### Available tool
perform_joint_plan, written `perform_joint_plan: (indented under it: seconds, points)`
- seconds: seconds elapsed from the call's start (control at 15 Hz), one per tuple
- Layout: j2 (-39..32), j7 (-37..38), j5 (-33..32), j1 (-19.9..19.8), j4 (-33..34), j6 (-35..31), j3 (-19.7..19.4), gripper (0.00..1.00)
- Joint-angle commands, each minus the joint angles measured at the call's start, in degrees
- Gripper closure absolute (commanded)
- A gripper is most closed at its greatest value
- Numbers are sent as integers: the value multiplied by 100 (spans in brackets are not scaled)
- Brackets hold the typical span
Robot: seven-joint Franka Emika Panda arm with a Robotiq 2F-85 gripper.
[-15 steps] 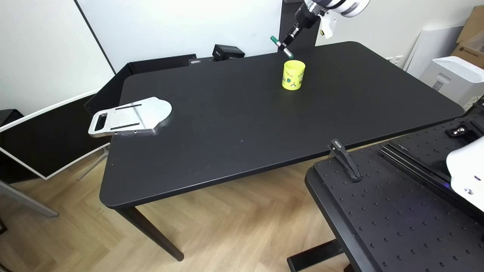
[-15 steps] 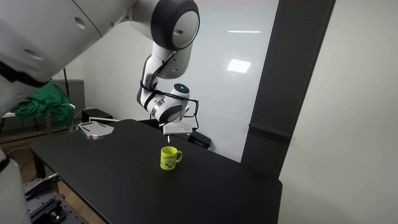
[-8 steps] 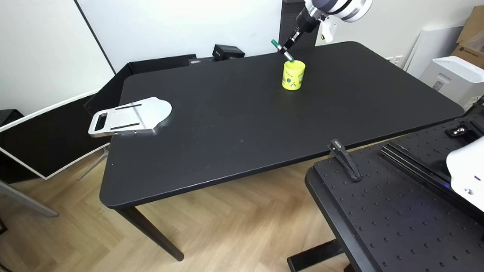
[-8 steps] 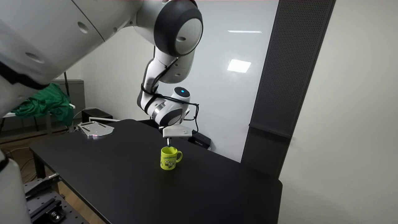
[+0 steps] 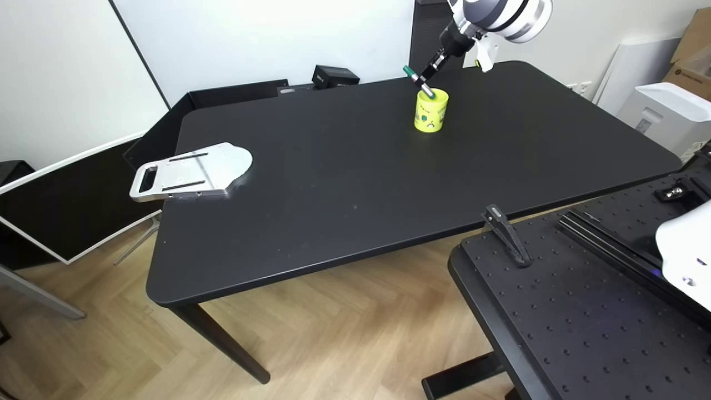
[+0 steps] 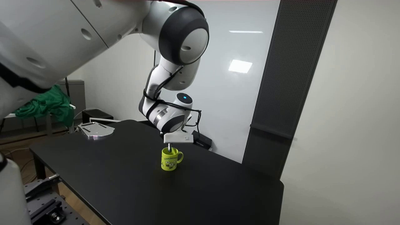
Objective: Put the marker in the mug
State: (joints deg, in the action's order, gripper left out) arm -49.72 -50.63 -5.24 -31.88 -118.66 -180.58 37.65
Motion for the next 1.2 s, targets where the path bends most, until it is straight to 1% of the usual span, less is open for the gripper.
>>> perform_joint_plan:
  seconds: [0.0, 0.2, 0.33, 0.67, 0.73, 0.8, 0.87, 0.93, 1.13]
  points:
    - [-337, 129, -341, -516, -121, -185, 318, 95]
    - [-363, 164, -430, -601, -149, -148, 296, 95]
    - [-363, 197, -484, -641, -172, -139, 293, 54]
    - [-403, 223, -572, -673, -178, -234, 294, 21]
    - [-350, 234, -580, -924, -284, -130, 496, 15]
    - [-316, 315, -580, -727, -258, -285, 443, 7]
    - [-299, 330, -606, -743, -271, -321, 475, 2]
    - [-273, 354, -643, -764, -294, -370, 507, 0]
    - [-197, 486, -828, -763, -333, -517, 538, 0]
